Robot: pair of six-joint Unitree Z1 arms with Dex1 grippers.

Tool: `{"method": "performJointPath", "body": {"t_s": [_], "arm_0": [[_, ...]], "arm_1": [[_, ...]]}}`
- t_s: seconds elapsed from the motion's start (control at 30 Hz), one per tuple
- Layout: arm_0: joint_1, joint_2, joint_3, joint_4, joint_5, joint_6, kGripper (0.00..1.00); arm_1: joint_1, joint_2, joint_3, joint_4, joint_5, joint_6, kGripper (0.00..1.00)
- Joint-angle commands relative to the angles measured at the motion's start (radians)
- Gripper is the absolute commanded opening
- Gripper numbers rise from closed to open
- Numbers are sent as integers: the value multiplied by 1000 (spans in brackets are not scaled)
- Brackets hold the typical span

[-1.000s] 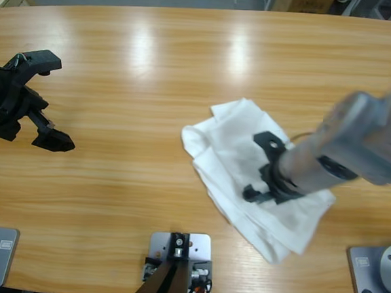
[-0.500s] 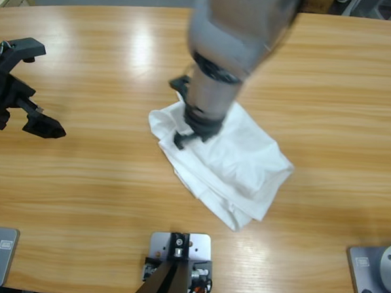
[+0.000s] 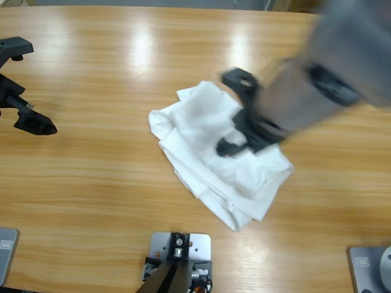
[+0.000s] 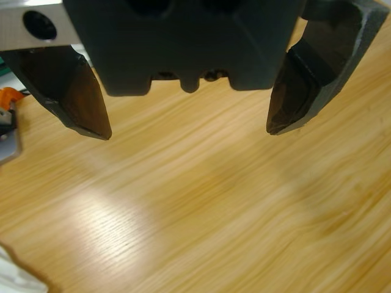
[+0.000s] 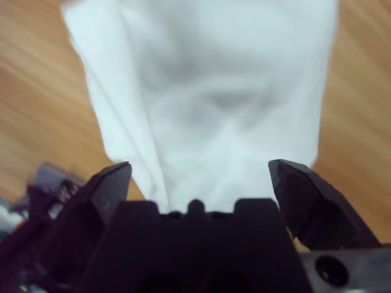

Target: Fold clothes

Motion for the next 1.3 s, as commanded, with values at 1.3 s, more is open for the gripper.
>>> {"method": "performJointPath", "body": {"t_s": [1.3], "arm_0": [[12, -26, 48, -5, -34, -7, 1000]], "arm_1": [[39, 587, -779, 349, 14, -165, 918]]}}
